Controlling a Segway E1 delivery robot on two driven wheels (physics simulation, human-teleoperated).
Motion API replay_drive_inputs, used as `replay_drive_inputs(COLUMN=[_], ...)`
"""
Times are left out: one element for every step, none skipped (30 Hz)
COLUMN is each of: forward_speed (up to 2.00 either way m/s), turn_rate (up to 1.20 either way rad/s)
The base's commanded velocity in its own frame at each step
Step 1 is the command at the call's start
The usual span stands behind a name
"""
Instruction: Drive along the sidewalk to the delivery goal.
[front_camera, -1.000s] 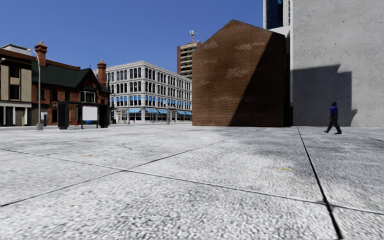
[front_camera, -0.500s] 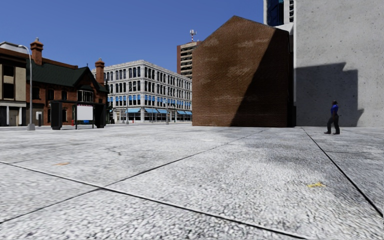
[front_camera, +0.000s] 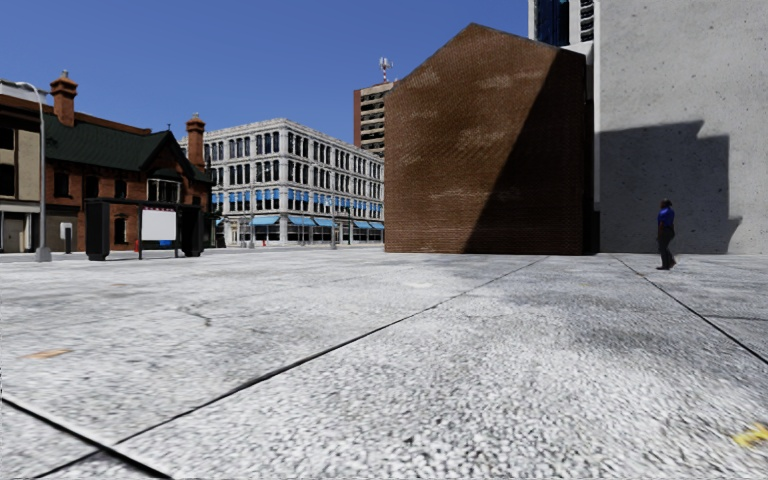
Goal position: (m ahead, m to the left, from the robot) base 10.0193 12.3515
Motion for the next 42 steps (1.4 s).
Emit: replay_drive_inputs(forward_speed=[1.58, 1.58, 1.58, 1.58, 1.58, 1.58, 1.58, 1.58, 1.58, 1.58, 1.58, 1.58, 1.58, 1.58, 1.58, 1.58, 1.58, 1.58, 1.58, 1.58, 1.58, 1.58, 1.58, 1.58, 1.58, 1.58, 1.58, 1.58, 1.58, 1.58, 1.58, 1.58, 1.58, 1.58, 1.58, 1.58, 1.58, 1.58, 1.58, 1.58, 1.58, 1.58], turn_rate=[0.00, 0.00, 0.00, 0.00, 0.00, 0.00, 0.00, 0.00, 0.00, 0.00, 0.00, 0.00, 0.00, 0.00, 0.00, 0.00, 0.00, 0.00, 0.00, 0.00, 0.00, 0.00, 0.00, 0.00, 0.00, 0.00, 0.00, 0.05, 0.20, 0.25, 0.28, 0.37, 0.44, 0.46, 0.47, 0.47, 0.48, 0.48, 0.48, 0.48, 0.48, 0.48])
